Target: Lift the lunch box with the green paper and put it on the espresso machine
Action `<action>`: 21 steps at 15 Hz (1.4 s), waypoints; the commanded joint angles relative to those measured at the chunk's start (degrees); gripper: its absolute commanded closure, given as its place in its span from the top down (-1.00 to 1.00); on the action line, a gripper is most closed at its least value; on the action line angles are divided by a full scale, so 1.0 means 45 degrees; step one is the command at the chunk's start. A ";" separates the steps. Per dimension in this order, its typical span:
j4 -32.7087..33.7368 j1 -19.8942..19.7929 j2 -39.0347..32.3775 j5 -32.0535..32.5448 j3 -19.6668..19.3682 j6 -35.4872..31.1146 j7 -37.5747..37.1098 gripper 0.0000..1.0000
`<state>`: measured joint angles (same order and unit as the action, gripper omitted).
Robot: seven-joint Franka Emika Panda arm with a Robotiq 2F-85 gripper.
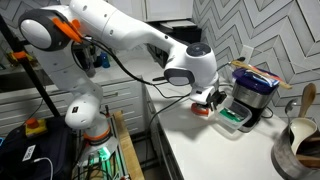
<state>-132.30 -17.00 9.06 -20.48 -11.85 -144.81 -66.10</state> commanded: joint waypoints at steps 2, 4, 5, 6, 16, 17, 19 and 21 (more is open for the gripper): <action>0.0361 0.0350 -0.0613 -0.0541 -0.0119 -0.0274 0.0192 -0.93; 0.0562 0.0397 -0.0876 -0.0553 -0.0125 -0.0294 0.0124 -0.93; 0.0711 0.0406 -0.1048 -0.0546 -0.0132 -0.0427 0.0094 -0.93; 0.0832 0.0424 -0.1180 -0.0599 -0.0143 -0.0506 0.0117 -0.93; 0.2544 0.0752 -0.2748 -0.0950 0.0001 -0.0626 0.0235 -0.93; 0.2651 0.0811 -0.2876 -0.1065 0.0030 -0.0615 0.0264 -0.93; 0.2819 0.0911 -0.3070 -0.1205 0.0093 -0.0735 0.0289 -0.93; 0.2982 0.0965 -0.3189 -0.1217 0.0092 -0.0684 0.0247 -0.93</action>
<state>-120.42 -13.10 -3.69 -24.03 -11.41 -147.07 -65.98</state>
